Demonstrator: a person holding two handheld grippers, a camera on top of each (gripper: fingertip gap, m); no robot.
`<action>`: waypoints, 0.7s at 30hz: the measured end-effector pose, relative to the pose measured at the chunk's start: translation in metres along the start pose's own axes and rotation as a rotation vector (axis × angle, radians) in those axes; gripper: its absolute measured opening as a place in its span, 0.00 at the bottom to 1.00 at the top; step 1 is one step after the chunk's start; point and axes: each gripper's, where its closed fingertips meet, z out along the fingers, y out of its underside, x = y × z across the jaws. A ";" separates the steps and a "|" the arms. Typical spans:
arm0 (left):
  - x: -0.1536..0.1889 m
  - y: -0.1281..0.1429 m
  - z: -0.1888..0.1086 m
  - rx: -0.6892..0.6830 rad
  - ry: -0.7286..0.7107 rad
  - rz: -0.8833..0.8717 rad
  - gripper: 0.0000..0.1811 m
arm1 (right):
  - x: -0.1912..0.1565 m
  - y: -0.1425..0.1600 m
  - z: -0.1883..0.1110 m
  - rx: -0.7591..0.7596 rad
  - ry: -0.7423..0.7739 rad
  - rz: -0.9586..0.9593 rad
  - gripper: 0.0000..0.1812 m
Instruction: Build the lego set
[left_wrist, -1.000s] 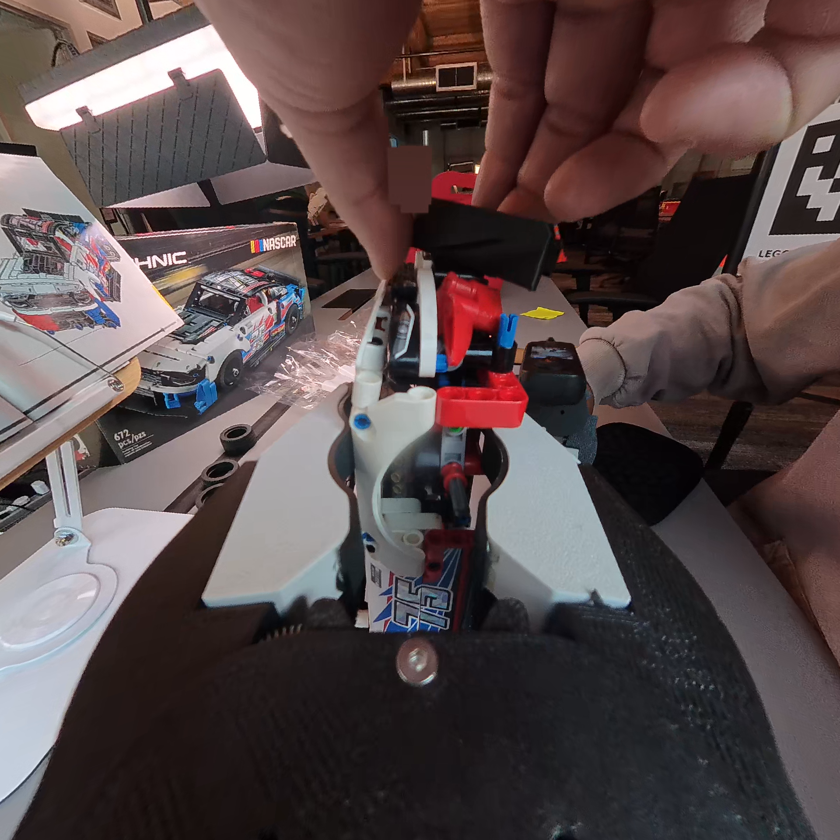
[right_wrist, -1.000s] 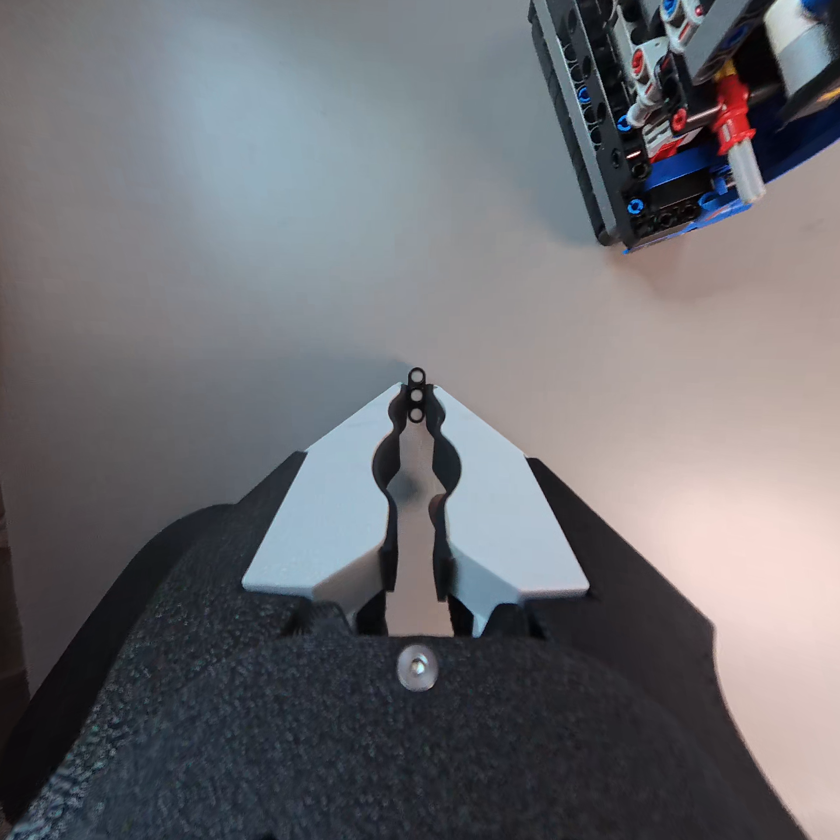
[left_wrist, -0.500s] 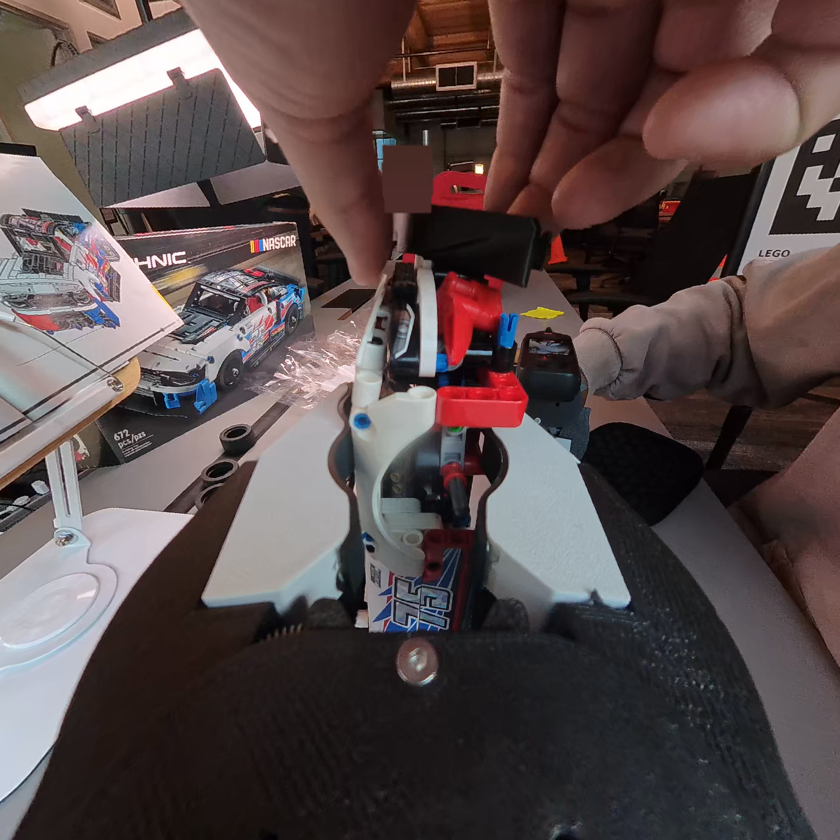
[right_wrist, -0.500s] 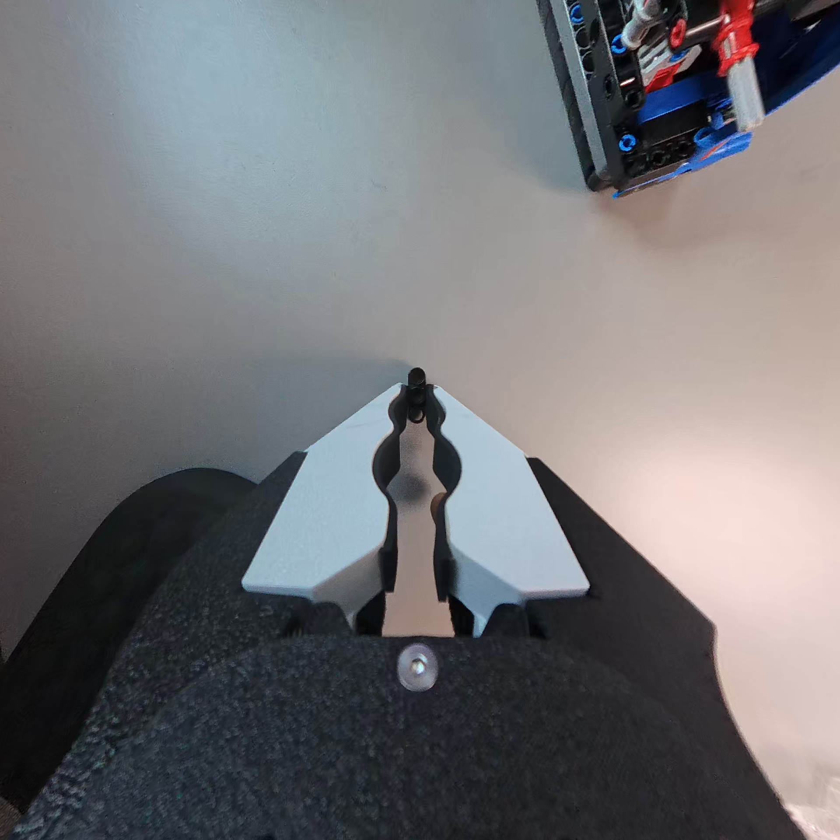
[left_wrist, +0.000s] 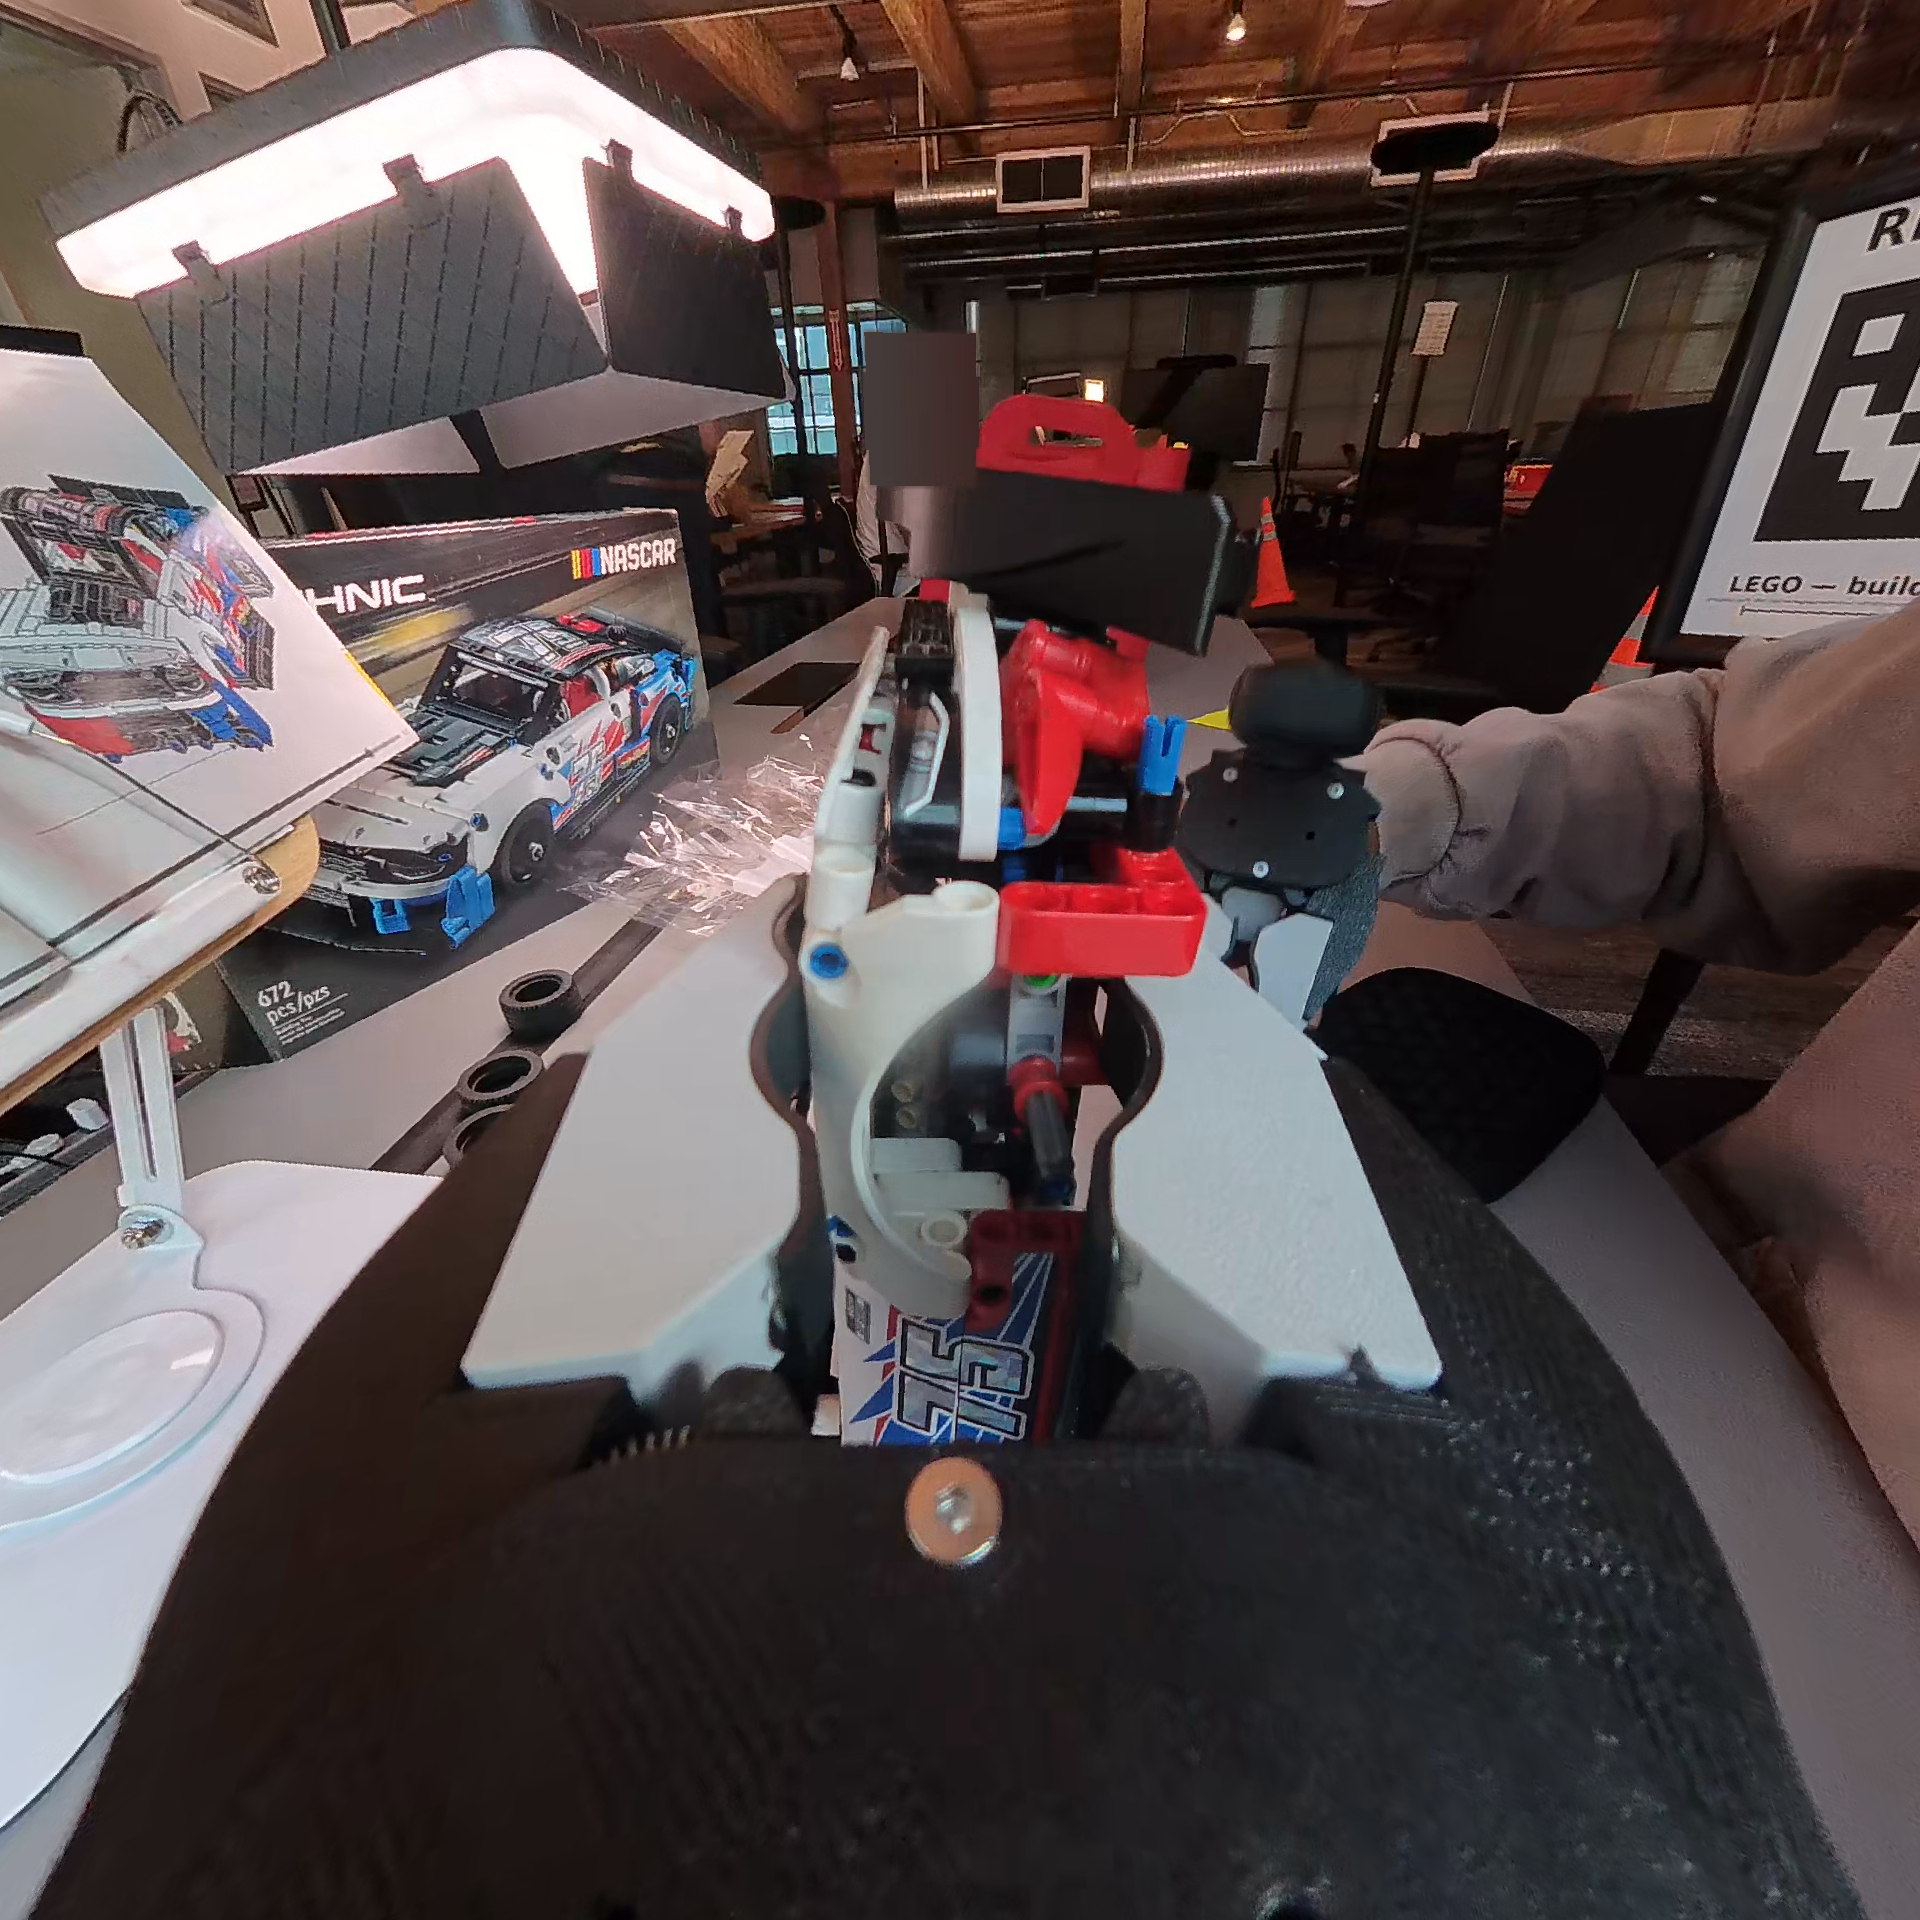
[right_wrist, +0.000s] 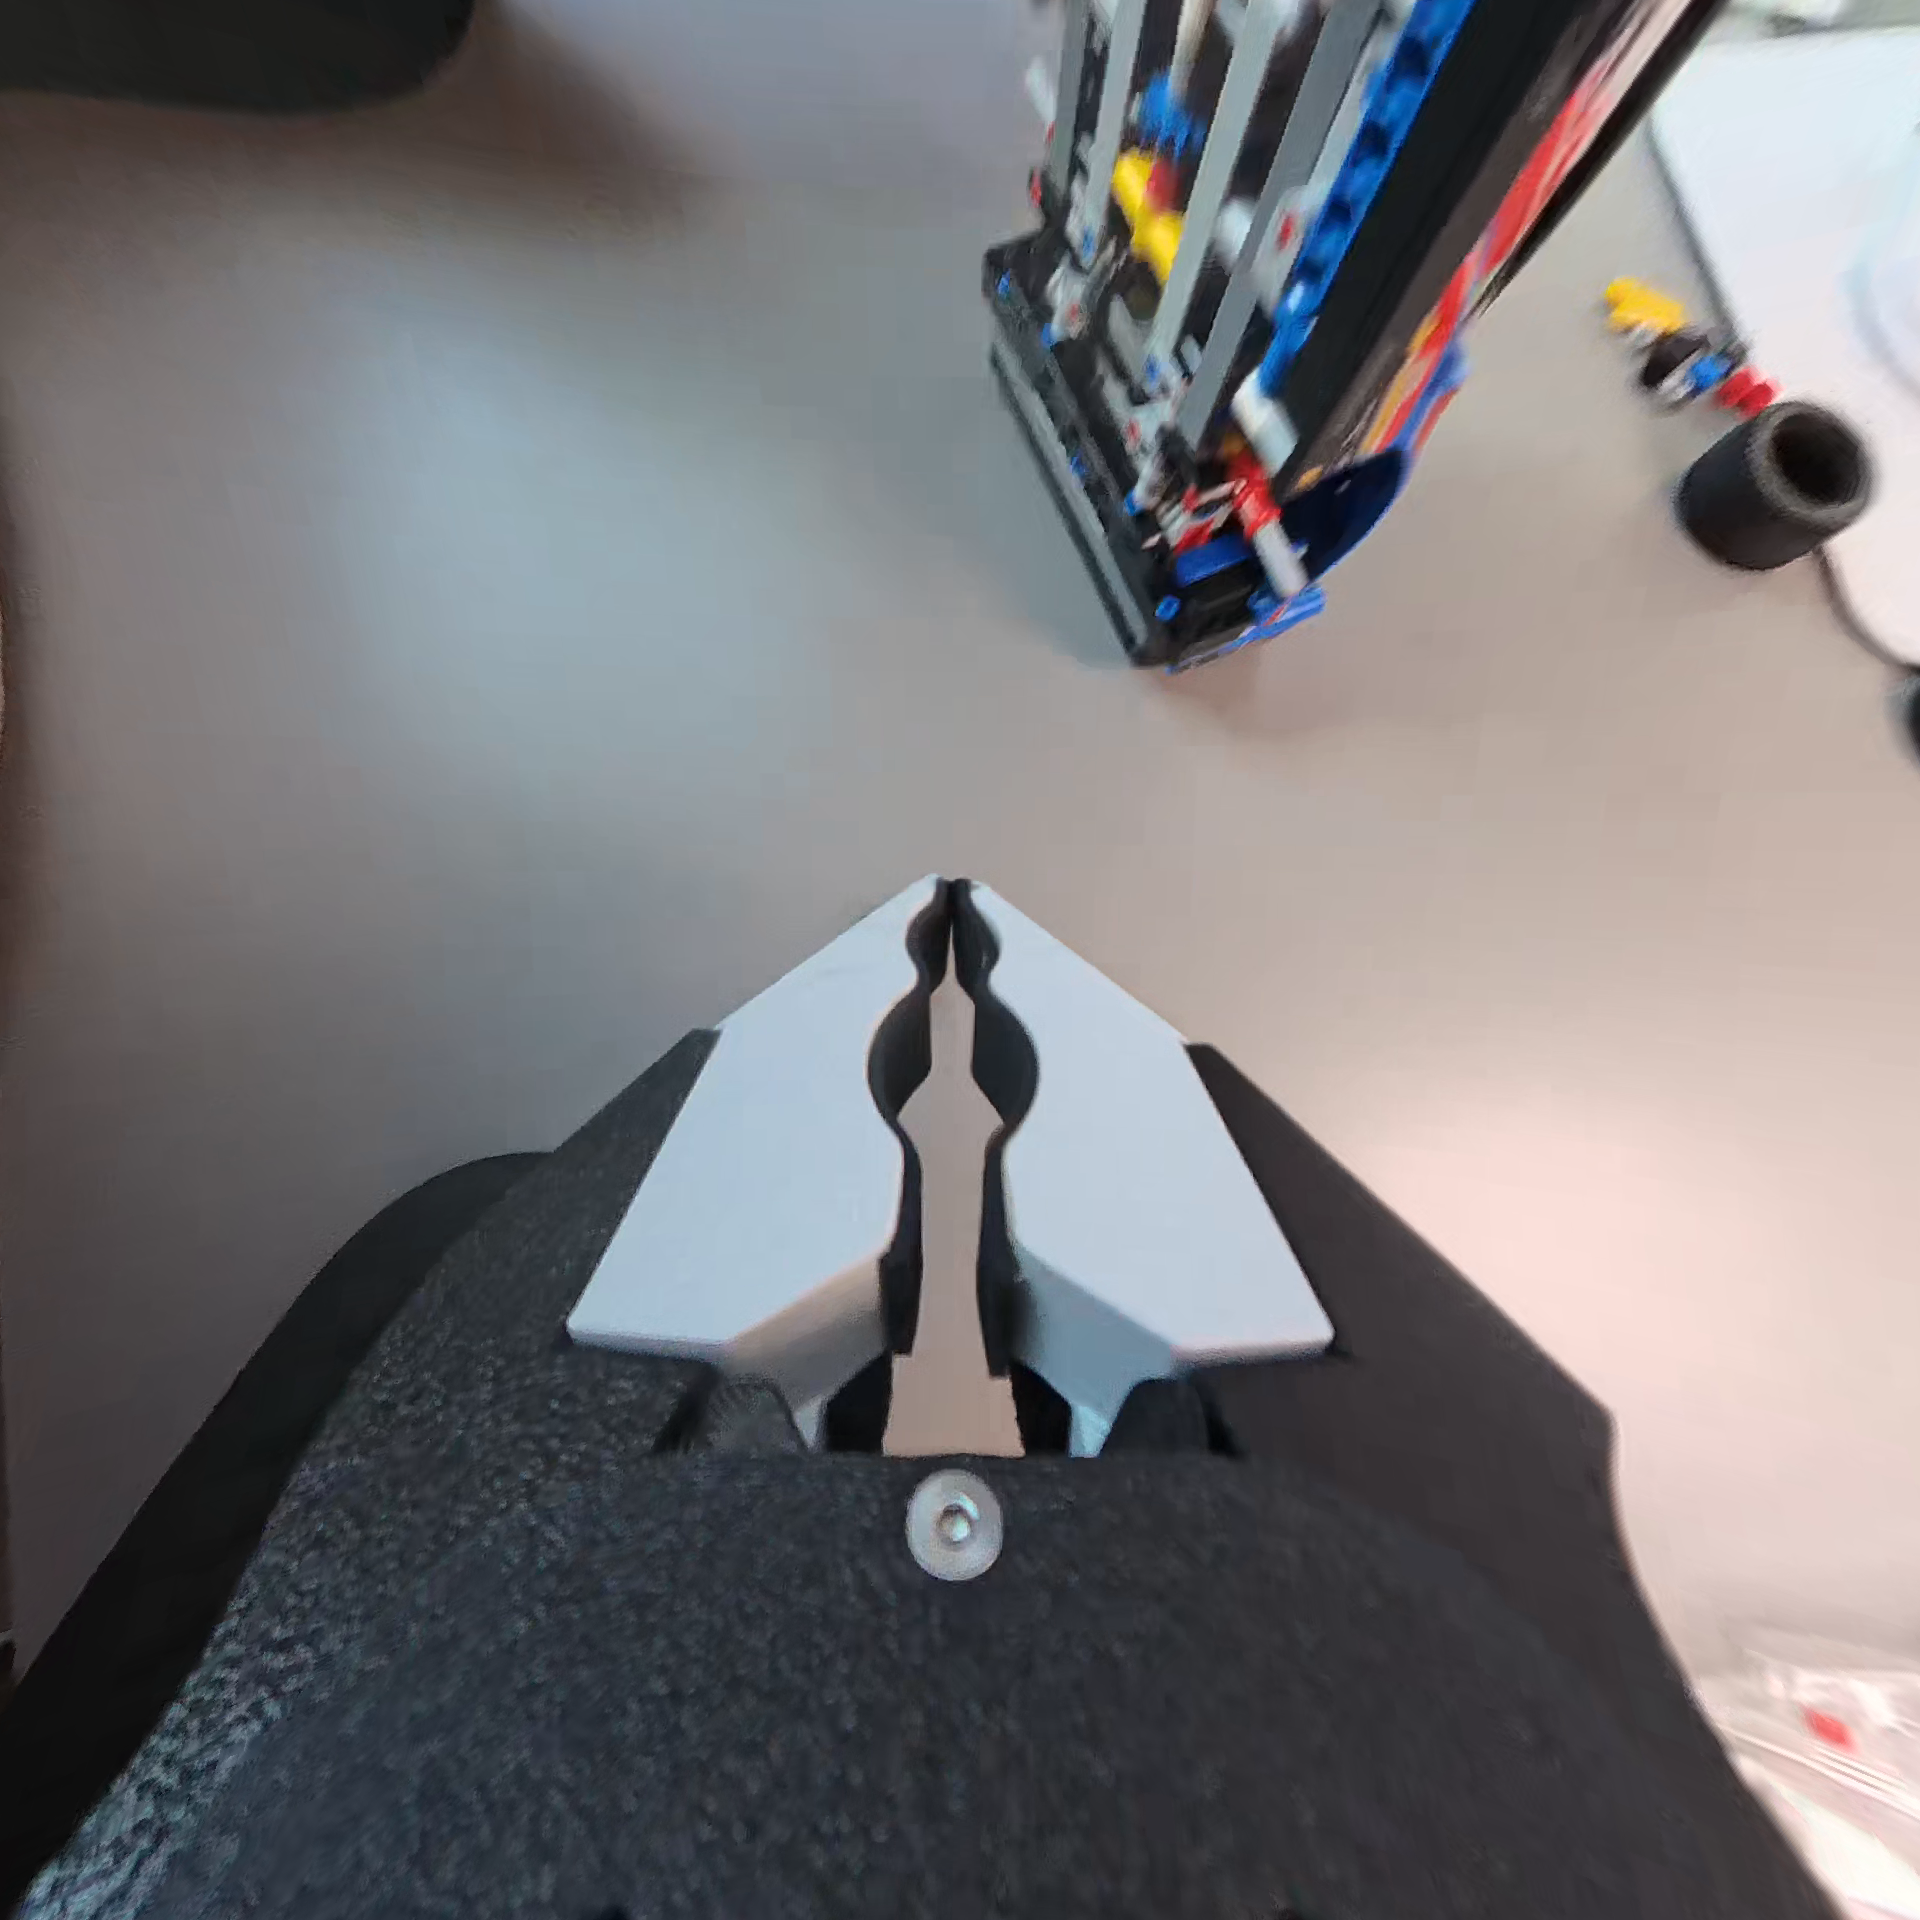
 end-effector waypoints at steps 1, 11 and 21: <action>0.000 0.000 0.000 0.000 0.000 0.000 0.29 | 0.006 -0.015 -0.011 0.040 0.047 -0.027 0.00; 0.000 0.000 0.000 -0.004 0.000 0.003 0.29 | 0.037 -0.148 -0.098 0.323 0.241 -0.182 0.16; 0.001 0.000 0.000 -0.004 0.000 0.003 0.29 | 0.065 -0.214 -0.097 0.416 0.246 -0.153 0.24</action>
